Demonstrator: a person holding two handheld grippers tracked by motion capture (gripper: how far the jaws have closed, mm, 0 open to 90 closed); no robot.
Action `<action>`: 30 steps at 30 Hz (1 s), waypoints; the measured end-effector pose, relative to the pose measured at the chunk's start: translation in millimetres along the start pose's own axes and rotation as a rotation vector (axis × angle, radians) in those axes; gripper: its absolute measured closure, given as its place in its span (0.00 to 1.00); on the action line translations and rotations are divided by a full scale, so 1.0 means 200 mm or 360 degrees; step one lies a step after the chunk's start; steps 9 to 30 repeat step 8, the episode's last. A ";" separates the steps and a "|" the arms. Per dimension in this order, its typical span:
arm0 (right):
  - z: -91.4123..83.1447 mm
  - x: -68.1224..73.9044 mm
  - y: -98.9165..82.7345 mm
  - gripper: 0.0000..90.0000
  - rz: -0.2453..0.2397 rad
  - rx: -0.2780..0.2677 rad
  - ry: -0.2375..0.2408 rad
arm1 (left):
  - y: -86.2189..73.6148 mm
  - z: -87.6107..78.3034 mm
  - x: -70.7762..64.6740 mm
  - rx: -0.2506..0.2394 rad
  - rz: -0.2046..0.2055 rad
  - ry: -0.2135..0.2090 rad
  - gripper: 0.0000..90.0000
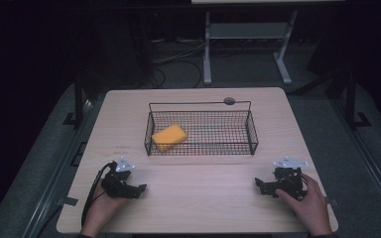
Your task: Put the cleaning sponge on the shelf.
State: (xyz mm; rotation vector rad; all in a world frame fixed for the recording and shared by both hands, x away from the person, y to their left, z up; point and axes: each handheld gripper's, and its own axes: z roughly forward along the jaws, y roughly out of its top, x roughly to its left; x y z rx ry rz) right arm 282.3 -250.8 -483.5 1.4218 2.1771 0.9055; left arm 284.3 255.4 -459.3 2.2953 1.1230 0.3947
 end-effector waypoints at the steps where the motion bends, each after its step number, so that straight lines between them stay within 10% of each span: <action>1: 0.00 0.00 0.00 0.00 0.0000 0.0000 0.0000 | 0.00 0.00 0.00 -0.0004 -0.0001 -0.0004 0.20; 30: 0.00 0.00 0.00 0.00 -0.0003 -0.0001 0.0000 | -0.04 0.01 0.00 -0.0093 -0.0019 -0.0008 0.17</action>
